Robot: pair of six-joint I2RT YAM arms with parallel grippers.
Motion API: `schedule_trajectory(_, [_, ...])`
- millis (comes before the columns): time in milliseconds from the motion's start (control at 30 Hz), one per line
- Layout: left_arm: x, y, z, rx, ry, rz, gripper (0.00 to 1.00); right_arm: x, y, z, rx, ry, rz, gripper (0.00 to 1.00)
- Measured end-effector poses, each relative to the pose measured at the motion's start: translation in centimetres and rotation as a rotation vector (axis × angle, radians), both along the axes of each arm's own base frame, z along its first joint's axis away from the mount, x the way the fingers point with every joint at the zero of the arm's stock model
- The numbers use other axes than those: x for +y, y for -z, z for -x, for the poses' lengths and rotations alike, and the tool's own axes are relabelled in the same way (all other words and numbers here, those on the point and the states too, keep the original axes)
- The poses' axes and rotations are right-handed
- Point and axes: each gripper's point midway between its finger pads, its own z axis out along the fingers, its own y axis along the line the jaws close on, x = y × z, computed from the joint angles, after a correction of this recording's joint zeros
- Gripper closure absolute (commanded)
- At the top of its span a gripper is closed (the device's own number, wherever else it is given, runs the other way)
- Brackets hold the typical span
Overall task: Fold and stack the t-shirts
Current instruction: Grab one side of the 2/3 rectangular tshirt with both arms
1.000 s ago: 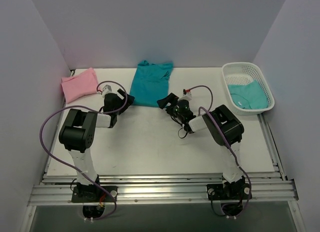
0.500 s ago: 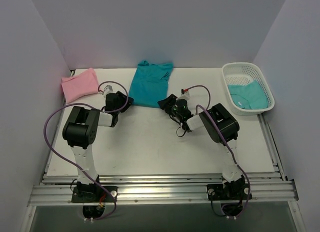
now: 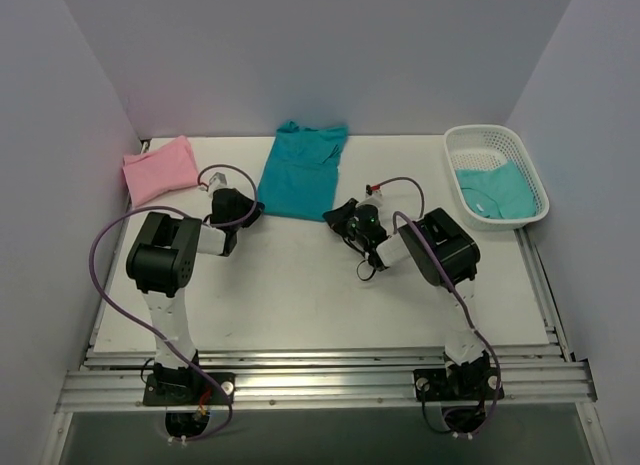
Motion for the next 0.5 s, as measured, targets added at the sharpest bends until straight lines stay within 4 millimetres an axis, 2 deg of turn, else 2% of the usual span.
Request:
schedule_trajectory(133, [-0.2, 0.2, 1.5, 0.010, 0.017, -0.004, 0.98, -0.7, 0.0, 1.6, 0.013, -0.006, 0.008, 1.00])
schedule_trajectory(300, [-1.3, -0.7, 5.5, 0.022, 0.062, 0.002, 0.98, -2.0, -0.4, 4.7, 0.046, -0.014, 0.026, 1.00])
schedule_trajectory(367, [-1.7, -1.8, 7.3, 0.013, 0.081, 0.007, 0.98, -2.2, -1.1, 6.0, 0.048, -0.022, 0.029, 1.00])
schedule_trajectory(500, [-2.3, -5.6, 10.9, -0.041, 0.097, 0.015, 0.98, -2.3, -3.9, 9.2, 0.035, -0.031, 0.040, 1.00])
